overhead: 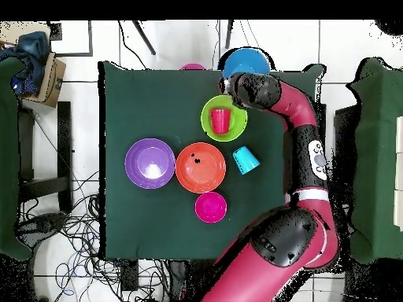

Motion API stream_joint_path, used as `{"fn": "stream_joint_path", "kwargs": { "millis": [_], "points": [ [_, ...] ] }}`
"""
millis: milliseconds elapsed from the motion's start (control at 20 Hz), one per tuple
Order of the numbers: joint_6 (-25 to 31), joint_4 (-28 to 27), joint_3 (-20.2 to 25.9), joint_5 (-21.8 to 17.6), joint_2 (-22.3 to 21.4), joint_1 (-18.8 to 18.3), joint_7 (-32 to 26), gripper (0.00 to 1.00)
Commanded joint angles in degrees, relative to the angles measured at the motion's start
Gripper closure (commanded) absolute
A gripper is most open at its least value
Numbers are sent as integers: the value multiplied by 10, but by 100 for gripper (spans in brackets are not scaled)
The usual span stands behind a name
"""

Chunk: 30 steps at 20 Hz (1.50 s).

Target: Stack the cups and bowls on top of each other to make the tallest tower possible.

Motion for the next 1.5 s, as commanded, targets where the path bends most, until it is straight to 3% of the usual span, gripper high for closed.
{"fn": "stream_joint_path", "kwargs": {
  "millis": [50,300,650,1500],
  "points": [
    [19,-34,-29,-43,56,17,-111,100],
    [39,-33,-17,-36,56,12,-150,100],
    [29,-23,-21,-41,51,9,-156,100],
    [74,110,-36,-24,-49,-26,-141,100]
  ]
}}
